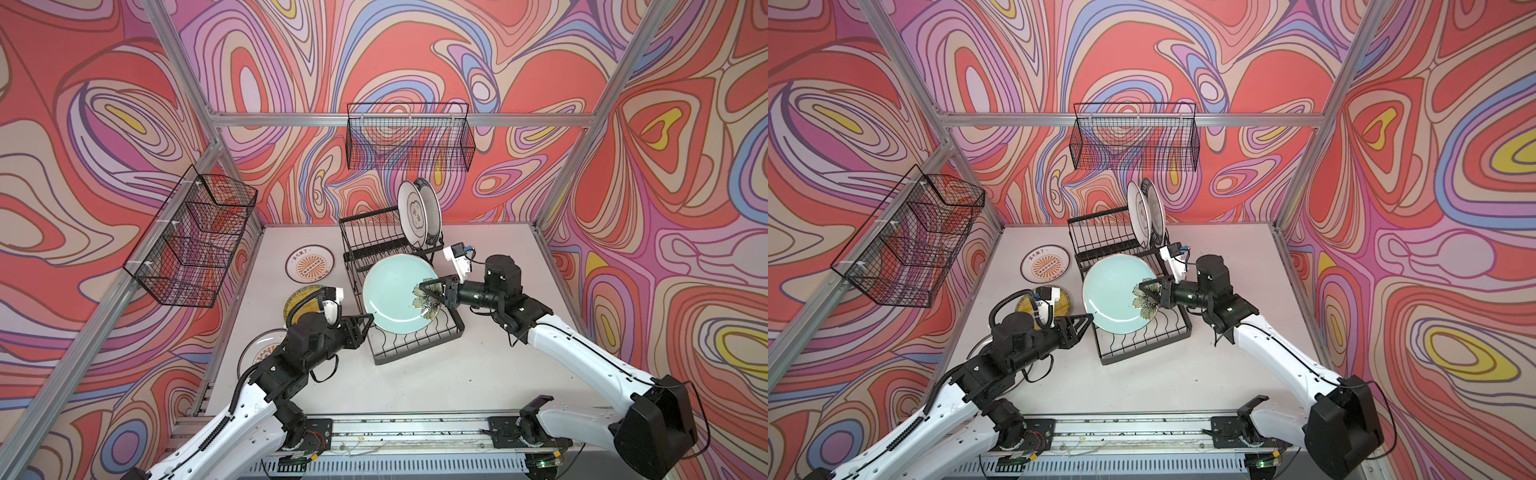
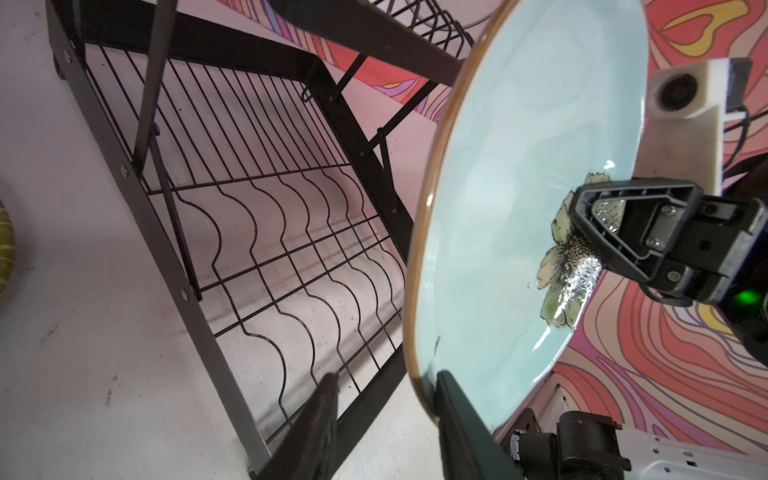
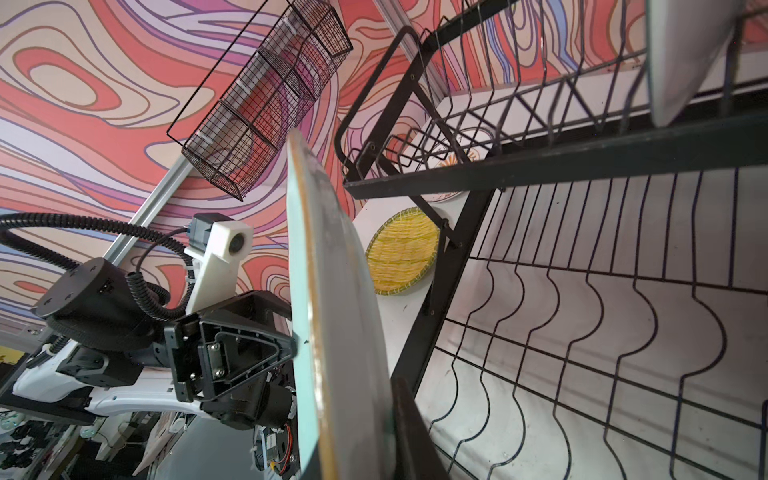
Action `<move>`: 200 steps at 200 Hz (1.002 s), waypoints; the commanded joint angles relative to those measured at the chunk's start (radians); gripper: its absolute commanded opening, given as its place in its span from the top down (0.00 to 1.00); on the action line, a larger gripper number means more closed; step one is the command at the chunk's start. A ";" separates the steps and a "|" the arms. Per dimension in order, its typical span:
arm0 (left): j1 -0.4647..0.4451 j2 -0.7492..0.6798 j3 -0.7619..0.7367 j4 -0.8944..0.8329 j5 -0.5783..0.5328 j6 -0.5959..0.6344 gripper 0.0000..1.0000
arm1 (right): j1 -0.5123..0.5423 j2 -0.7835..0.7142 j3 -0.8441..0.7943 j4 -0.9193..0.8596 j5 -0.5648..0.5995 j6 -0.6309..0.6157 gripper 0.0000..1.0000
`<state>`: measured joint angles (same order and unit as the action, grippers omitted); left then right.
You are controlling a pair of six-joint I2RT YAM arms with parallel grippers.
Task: Load the plates into the dish rack
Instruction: 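Carry the flower plate to the upper tier slots while the left gripper draws back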
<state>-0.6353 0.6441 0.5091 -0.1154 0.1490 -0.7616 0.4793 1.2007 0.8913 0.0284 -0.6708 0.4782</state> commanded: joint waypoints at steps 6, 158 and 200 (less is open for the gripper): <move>-0.001 -0.024 -0.020 -0.017 -0.020 0.018 0.58 | 0.004 -0.025 0.111 0.114 -0.008 -0.023 1.00; -0.332 0.061 0.241 -0.241 -0.465 0.245 0.60 | 0.028 0.038 0.375 0.063 0.285 -0.205 1.00; -0.483 0.182 0.290 -0.187 -0.584 0.340 0.60 | 0.082 0.072 0.438 0.024 0.477 -0.262 1.00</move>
<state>-1.0573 0.7795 0.7616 -0.3069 -0.3153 -0.5129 0.5293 1.2743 1.2472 -0.0330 -0.3359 0.2584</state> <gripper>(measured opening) 0.402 0.144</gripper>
